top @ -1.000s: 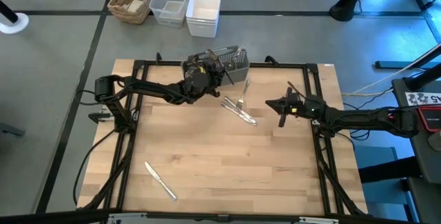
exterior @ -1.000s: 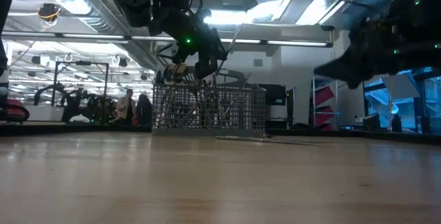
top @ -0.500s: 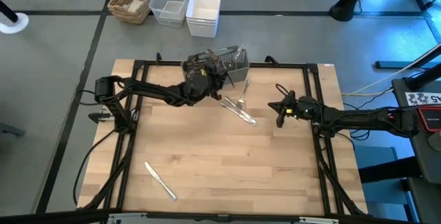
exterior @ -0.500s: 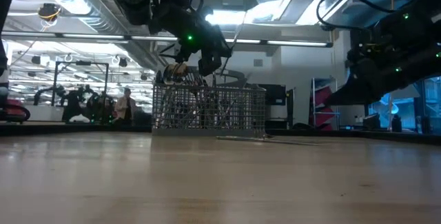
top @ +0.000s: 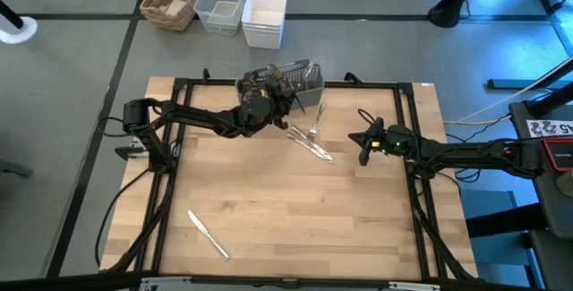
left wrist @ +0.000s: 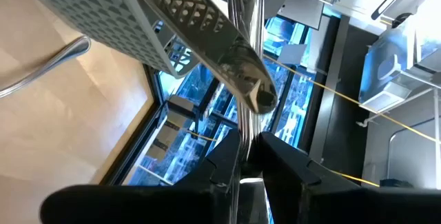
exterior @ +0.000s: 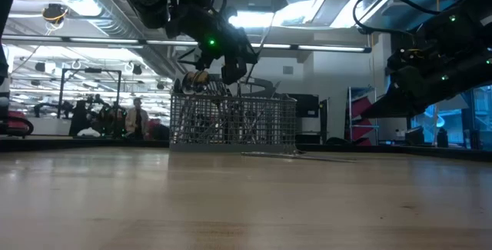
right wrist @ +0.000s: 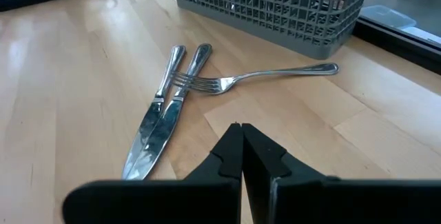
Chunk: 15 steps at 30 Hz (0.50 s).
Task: Sort silverware
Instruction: Put the silver spoon into the silverware rack
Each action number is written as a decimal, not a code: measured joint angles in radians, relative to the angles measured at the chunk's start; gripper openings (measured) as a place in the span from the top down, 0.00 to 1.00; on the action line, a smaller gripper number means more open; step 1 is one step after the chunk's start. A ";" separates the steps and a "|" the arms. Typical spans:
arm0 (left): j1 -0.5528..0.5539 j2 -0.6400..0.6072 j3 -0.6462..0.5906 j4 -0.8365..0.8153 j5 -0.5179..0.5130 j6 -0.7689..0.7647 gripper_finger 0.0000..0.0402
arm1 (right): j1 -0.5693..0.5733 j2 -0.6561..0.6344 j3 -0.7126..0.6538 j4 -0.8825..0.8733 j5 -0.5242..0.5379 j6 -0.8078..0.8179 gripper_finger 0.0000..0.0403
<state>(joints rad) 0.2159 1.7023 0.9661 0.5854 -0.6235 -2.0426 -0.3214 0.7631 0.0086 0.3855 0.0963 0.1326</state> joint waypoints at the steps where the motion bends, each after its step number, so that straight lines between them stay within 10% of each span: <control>1: 0.001 0.000 0.000 0.000 0.000 0.000 0.89 | 0.000 0.000 0.000 0.000 0.000 0.000 0.99; 15: 0.009 0.000 0.000 0.000 0.060 -0.136 0.89 | 0.000 0.000 0.000 0.000 -0.001 0.000 0.99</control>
<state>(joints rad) 0.2247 1.7023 0.9661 0.5854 -0.5631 -2.1787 -0.3214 0.7631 0.0082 0.3859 0.0952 0.1326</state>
